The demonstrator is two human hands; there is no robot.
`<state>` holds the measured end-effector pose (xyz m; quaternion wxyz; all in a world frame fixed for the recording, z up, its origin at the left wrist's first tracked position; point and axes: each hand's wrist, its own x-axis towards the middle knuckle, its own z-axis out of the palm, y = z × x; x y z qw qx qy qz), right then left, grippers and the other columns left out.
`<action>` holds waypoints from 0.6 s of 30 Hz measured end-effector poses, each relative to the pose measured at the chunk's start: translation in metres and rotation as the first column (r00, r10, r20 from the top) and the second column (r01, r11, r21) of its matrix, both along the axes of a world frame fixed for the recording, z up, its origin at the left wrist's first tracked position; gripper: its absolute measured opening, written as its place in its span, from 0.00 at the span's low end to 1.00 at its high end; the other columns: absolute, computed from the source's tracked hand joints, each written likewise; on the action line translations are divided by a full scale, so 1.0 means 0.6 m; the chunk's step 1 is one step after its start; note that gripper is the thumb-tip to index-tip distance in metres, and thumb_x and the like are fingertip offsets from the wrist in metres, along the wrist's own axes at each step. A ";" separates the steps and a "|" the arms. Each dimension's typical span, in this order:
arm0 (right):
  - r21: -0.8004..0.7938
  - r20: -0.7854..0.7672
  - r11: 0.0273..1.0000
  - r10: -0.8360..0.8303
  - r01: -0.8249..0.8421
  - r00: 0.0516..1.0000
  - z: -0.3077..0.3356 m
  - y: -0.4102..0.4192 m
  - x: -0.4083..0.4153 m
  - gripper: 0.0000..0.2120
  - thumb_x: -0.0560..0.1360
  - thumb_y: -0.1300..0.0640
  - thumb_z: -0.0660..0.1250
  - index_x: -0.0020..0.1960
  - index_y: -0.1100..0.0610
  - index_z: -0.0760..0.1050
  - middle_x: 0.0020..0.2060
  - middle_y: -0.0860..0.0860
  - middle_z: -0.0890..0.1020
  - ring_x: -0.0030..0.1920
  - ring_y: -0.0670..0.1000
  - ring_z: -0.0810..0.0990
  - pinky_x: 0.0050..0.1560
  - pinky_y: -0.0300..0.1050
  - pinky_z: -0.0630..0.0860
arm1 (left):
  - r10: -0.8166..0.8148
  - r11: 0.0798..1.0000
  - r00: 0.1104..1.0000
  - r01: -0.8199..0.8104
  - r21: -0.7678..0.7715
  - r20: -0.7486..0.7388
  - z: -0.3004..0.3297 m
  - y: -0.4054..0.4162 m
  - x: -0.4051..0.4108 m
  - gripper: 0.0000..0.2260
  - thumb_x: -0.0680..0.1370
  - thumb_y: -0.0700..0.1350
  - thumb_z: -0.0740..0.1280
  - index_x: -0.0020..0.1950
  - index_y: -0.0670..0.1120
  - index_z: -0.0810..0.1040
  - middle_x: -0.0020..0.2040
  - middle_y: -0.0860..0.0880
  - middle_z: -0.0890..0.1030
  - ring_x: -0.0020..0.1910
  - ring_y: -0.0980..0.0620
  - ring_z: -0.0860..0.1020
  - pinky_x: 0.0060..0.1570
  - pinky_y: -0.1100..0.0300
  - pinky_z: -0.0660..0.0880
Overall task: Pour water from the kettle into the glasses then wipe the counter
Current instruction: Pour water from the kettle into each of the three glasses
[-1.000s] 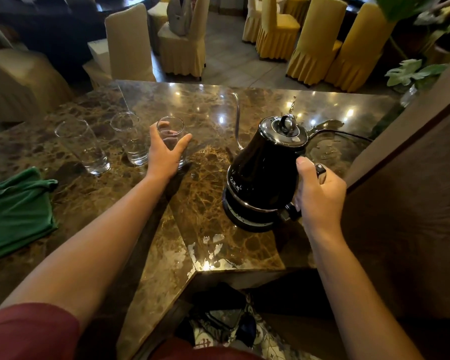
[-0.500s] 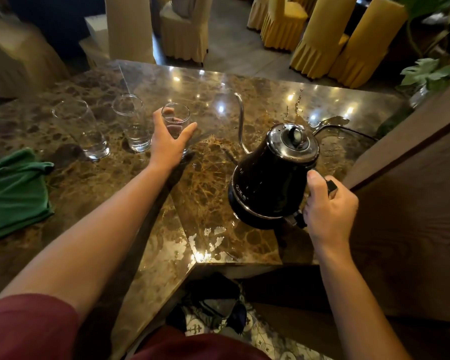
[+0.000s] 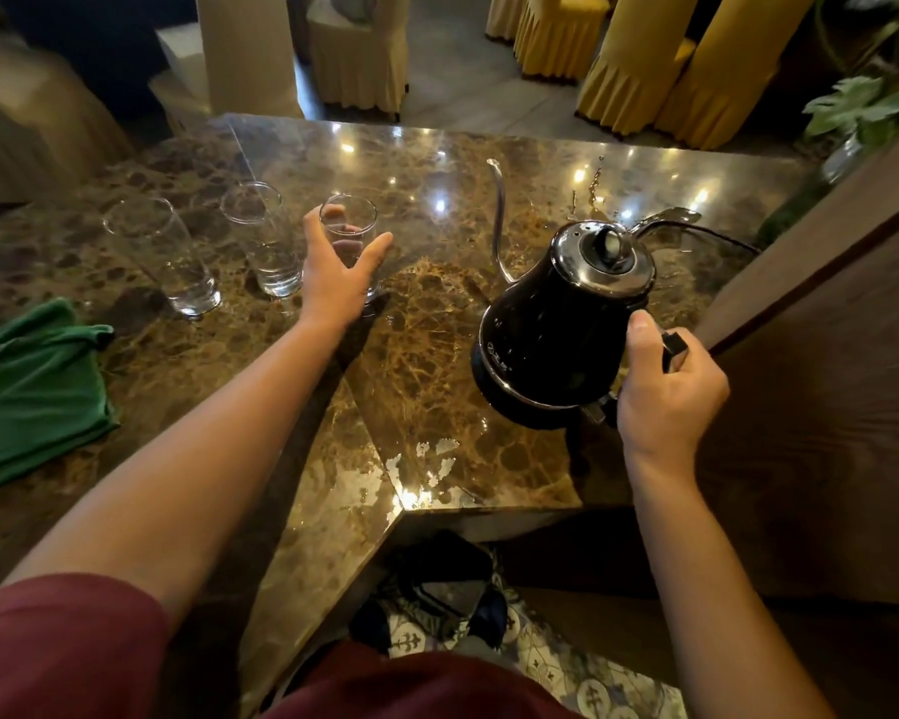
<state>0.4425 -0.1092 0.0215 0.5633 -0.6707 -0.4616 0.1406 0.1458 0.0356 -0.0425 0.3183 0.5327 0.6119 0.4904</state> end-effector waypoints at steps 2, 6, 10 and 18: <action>0.011 0.004 0.999 -0.035 0.035 0.999 0.001 0.007 -0.007 0.25 0.80 0.46 0.69 0.30 0.50 0.63 0.25 0.47 0.66 0.26 0.45 0.63 0.31 0.43 0.63 | 0.002 1.000 1.000 -0.002 0.001 0.001 0.001 0.001 0.000 0.32 0.76 0.58 0.73 0.73 0.49 0.62 0.64 0.47 0.76 0.58 0.54 0.79 0.64 0.50 0.76; 0.035 0.004 0.998 -0.058 0.057 0.998 -0.001 0.014 -0.015 0.24 0.82 0.47 0.68 0.31 0.48 0.63 0.25 0.45 0.67 0.25 0.44 0.65 0.31 0.36 0.63 | 0.006 1.000 1.000 -0.006 -0.006 0.003 -0.001 0.002 0.000 0.33 0.75 0.59 0.73 0.73 0.50 0.63 0.65 0.48 0.76 0.58 0.54 0.79 0.63 0.51 0.76; 0.001 -0.004 0.999 -0.033 0.033 0.999 -0.002 0.010 -0.013 0.23 0.81 0.45 0.68 0.32 0.49 0.64 0.26 0.46 0.68 0.27 0.45 0.65 0.32 0.44 0.67 | 0.014 1.000 1.000 -0.014 0.010 0.002 -0.002 0.001 0.001 0.32 0.75 0.59 0.74 0.72 0.49 0.64 0.63 0.47 0.77 0.58 0.53 0.80 0.63 0.50 0.77; -0.056 -0.055 0.998 -0.003 0.000 0.998 0.012 -0.001 -0.014 0.24 0.80 0.41 0.67 0.34 0.54 0.67 0.29 0.56 0.71 0.30 0.60 0.71 0.34 0.60 0.74 | 0.021 1.000 0.999 -0.020 -0.011 0.029 0.001 0.000 -0.002 0.33 0.72 0.63 0.74 0.70 0.52 0.66 0.63 0.49 0.77 0.58 0.54 0.80 0.64 0.47 0.76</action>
